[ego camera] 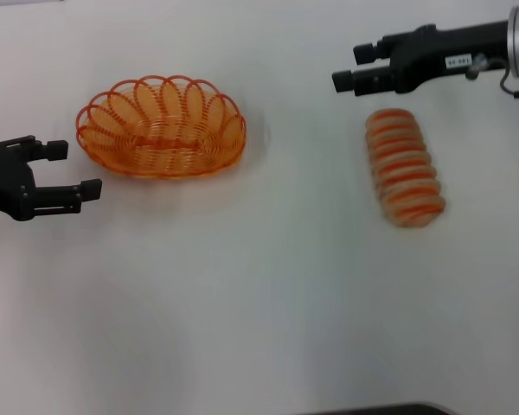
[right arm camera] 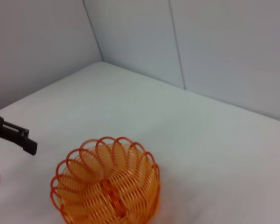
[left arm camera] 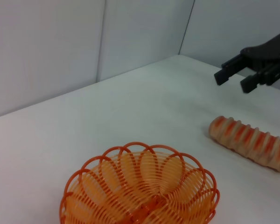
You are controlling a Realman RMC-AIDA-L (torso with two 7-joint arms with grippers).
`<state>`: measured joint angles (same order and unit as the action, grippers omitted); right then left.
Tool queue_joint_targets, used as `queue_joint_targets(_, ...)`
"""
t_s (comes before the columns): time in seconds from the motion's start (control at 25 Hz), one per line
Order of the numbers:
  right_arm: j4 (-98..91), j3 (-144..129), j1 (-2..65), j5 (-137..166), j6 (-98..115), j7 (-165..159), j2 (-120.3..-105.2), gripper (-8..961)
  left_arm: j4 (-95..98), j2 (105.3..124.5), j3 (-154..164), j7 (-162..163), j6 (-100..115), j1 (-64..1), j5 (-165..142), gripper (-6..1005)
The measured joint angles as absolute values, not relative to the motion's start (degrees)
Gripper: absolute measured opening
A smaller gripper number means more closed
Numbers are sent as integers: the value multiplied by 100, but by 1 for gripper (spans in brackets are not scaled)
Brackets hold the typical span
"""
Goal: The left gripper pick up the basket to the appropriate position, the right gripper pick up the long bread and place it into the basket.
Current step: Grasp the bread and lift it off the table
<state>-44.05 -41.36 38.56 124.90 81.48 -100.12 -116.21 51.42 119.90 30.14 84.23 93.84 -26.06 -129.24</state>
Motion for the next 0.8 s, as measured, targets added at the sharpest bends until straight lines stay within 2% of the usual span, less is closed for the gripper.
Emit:
queue_joint_targets(0.16,-4893,-4232,4014,12454,8555,-10838,-11553,694,5146,11978,3041,8426,9386,-2631,-12934,860)
queue_joint_targets(0.32,-4968,-4295,4266,12545,8736,-11572,-11345,693,5133,11993,3105,8434,9387,-2638,-13008,859)
queue_joint_targets(0.48,-4978,-4308,4505,12846,8747,-12513,-11207,693,5130,12011,3125,8439,9383,-2643,-13043,859)
queue_joint_targets(0.64,-5006,-4307,4780,13487,8904,-13575,-11179,693,5130,12012,3128,8439,9342,-2649,-13048,857)
queue_joint_targets(0.8,-5058,-4347,5112,14480,9098,-14284,-11260,693,5142,12009,3129,8499,9367,-2680,-13054,857)
